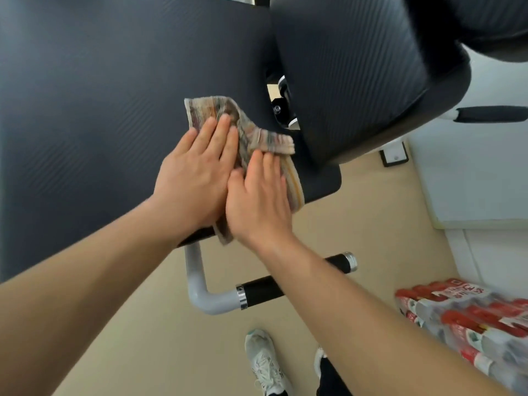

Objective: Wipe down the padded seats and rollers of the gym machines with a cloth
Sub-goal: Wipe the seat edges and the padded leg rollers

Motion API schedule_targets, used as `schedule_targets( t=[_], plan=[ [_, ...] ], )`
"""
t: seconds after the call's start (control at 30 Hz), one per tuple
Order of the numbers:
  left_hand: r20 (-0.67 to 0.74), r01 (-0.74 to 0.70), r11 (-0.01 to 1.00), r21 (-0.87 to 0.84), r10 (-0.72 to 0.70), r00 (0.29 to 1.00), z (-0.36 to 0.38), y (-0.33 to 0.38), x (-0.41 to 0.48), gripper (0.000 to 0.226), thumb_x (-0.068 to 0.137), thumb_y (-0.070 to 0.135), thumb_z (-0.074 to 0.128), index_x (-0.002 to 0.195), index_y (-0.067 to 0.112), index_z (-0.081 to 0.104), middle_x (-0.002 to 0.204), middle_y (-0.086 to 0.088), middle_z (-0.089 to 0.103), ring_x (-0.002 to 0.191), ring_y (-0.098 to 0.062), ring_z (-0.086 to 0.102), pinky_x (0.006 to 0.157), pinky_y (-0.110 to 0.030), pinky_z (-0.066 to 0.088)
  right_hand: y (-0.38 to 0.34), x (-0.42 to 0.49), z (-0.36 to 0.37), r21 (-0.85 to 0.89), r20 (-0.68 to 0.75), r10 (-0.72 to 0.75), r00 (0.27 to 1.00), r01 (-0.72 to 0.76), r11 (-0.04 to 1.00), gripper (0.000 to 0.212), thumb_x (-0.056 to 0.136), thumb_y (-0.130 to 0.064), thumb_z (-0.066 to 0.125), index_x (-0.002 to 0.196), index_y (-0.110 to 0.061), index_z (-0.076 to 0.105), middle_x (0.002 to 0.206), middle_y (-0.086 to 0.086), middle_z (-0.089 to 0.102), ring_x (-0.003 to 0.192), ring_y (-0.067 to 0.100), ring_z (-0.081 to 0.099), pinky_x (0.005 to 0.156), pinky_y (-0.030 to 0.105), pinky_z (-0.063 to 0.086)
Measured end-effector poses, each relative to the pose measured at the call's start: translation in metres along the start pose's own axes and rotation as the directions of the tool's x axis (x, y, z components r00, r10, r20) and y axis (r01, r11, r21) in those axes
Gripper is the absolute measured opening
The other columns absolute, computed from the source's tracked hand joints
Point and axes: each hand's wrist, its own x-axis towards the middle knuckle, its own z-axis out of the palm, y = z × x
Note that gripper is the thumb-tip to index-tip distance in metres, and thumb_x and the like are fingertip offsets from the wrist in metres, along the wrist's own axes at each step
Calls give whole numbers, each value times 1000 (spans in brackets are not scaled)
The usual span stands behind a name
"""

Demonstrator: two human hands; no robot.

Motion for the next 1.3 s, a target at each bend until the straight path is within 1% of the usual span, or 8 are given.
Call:
schedule_targets(
  t=[0.1, 0.23, 0.43, 0.6, 0.7, 0.83, 1.07, 1.3],
  plan=[
    [36, 45, 999, 16, -46, 998, -7, -15, 54, 84, 98, 47, 35, 158, 7, -9, 167, -12, -10, 155, -27, -5, 126, -43, 5, -18, 64, -7, -49, -38, 63, 997, -65, 997, 70, 104, -51, 13, 161, -12, -1, 170, 7, -6, 157, 19, -6, 126, 37, -7],
    [29, 65, 997, -52, -64, 998, -12, -45, 123, 93, 93, 40, 53, 159, 10, -6, 168, -8, -7, 155, -26, -5, 126, -43, 3, -46, 137, -21, 49, -102, 187, 977, -182, 982, 83, 98, -67, 17, 161, -14, 5, 167, 14, 16, 151, 32, 22, 120, 48, 16],
    [-2, 56, 996, -70, -56, 998, -10, -56, 139, 79, 99, 42, 38, 160, 12, -3, 168, -7, -4, 155, -26, -2, 126, -45, 3, -47, 155, -20, 41, -200, 188, 962, -183, 982, 87, 95, -70, 26, 153, -5, 24, 150, 18, 44, 131, 35, 49, 102, 46, 38],
    [-40, 18, 994, -104, -22, 999, -2, -31, 79, 65, 104, 42, 13, 160, 11, 3, 168, -10, 1, 155, -29, 3, 126, -45, 6, -13, 113, -12, -273, -269, 48, 962, -124, 954, 72, 100, -54, 28, 145, 2, 37, 142, 23, 51, 127, 36, 52, 104, 45, 40],
    [-48, -13, 993, -114, 7, 999, 0, -41, 73, 64, 104, 47, 10, 161, 18, 1, 168, -5, 1, 155, -25, 3, 125, -45, 5, -30, 134, -18, -139, -212, 153, 965, -185, 973, 76, 98, -59, 27, 146, 0, 37, 143, 20, 51, 126, 36, 53, 101, 47, 41],
    [17, 29, 999, -42, -28, 999, -7, -51, 108, 71, 101, 46, 23, 160, 17, -6, 168, -5, -7, 155, -24, -3, 126, -45, 1, -51, 161, -20, 29, -200, 188, 962, -186, 982, 84, 96, -60, 30, 154, 1, 23, 151, 21, 43, 133, 37, 48, 107, 48, 40],
    [67, 5, 998, -65, 0, 998, -6, -26, 51, 71, 100, 44, 16, 159, 12, -7, 167, -11, -10, 154, -28, -7, 125, -43, 2, -17, 94, -8, -268, -248, 10, 969, -79, 960, 80, 101, -57, 21, 155, 2, 20, 153, 24, 37, 138, 36, 37, 116, 47, 28],
    [21, -139, 989, -46, 141, 990, 11, 26, -28, 73, 101, 51, 20, 159, 7, 8, 166, -18, 5, 153, -38, 6, 123, -48, 9, 45, -22, 2, -292, -32, -77, 997, 64, 954, 78, 100, -58, 6, 159, -9, -10, 168, 12, -15, 156, 23, -14, 127, 41, -4]
  ],
)
